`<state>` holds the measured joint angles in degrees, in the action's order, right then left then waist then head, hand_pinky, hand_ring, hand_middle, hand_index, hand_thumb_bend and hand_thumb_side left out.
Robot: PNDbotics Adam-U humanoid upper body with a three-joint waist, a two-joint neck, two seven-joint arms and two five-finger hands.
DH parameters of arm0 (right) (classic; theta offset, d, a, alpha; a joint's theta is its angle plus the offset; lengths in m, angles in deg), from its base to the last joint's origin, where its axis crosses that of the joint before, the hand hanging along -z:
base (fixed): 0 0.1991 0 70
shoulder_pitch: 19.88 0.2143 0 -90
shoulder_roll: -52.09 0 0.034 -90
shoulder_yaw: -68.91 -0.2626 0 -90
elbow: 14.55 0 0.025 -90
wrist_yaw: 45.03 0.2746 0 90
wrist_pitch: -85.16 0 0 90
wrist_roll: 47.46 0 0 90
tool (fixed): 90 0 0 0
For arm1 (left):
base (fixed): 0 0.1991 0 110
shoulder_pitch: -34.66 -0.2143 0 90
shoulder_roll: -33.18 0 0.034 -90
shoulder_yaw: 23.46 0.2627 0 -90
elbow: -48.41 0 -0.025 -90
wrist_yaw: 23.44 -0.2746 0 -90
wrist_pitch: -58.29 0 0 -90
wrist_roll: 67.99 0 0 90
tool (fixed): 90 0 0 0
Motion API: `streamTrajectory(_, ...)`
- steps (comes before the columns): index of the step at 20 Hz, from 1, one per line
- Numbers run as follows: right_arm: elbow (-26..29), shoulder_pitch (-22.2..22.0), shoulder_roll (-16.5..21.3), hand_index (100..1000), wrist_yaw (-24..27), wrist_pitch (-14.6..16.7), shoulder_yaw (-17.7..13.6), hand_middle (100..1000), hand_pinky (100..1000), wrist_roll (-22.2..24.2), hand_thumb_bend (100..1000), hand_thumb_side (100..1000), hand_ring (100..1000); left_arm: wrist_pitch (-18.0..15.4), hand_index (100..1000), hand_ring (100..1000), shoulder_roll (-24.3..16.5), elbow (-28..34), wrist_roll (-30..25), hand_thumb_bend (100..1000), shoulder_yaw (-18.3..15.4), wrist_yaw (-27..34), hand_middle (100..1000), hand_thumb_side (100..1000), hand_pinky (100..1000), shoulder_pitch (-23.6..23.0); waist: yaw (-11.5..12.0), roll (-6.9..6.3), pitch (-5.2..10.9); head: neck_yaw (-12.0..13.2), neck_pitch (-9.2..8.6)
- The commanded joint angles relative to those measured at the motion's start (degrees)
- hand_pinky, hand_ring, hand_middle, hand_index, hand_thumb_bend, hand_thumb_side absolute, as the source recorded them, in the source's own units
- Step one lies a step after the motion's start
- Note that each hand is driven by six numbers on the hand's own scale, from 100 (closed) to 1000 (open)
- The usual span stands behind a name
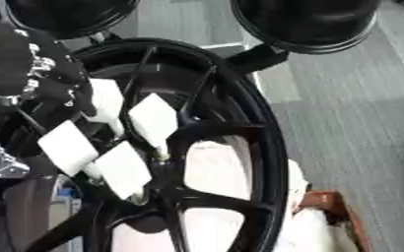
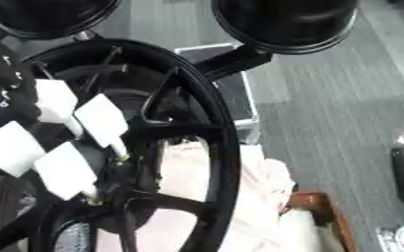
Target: Pull the pin out of the wheel hub.
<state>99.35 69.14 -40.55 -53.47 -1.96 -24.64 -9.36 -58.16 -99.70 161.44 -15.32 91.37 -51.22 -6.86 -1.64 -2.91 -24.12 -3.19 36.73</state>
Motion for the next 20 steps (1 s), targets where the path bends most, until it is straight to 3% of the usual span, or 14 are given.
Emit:
streamTrajectory(1, 0.7, 0.18, 0.29, 791, -0.01, 0.07, -0.44, 636, 811, -0.07, 100, 329, 763, -13.92, 805, 728, -1.26, -0.74, -14.65, 403, 1.26, -0.57, 616, 444, 792, -0.73, 0.05, 0.48, 0.56, 0.1, -0.09)
streamTrajectory(7, 0.7, 0.06, 0.22, 791, 0.07, 0.03, -0.46, 635, 810, -0.07, 100, 329, 762, -13.07, 799, 663, -1.55, 1.5, -14.65, 371, -1.15, 3.71, 524, 421, 774, -0.28, 0.31, 0.65, 0.74, -0.02, 0.06)
streamTrajectory(14, 0.7, -0.06, 0.05, 790, 0.23, -0.03, -0.57, 634, 810, -0.07, 100, 328, 762, -13.65, 792, 657, -1.45, 1.56, -14.65, 344, -0.79, 5.29, 518, 406, 773, -0.03, 0.3, 0.75, 0.83, 0.05, 0.02)
streamTrajectory(20, 0.7, 0.09, -0.05, 790, 0.36, -0.13, -0.48, 634, 810, -0.07, 100, 330, 761, -13.26, 795, 667, -1.24, 1.56, -14.65, 353, 0.27, 3.68, 567, 413, 765, -0.51, 0.18, 0.73, 0.72, 0.27, -0.02)
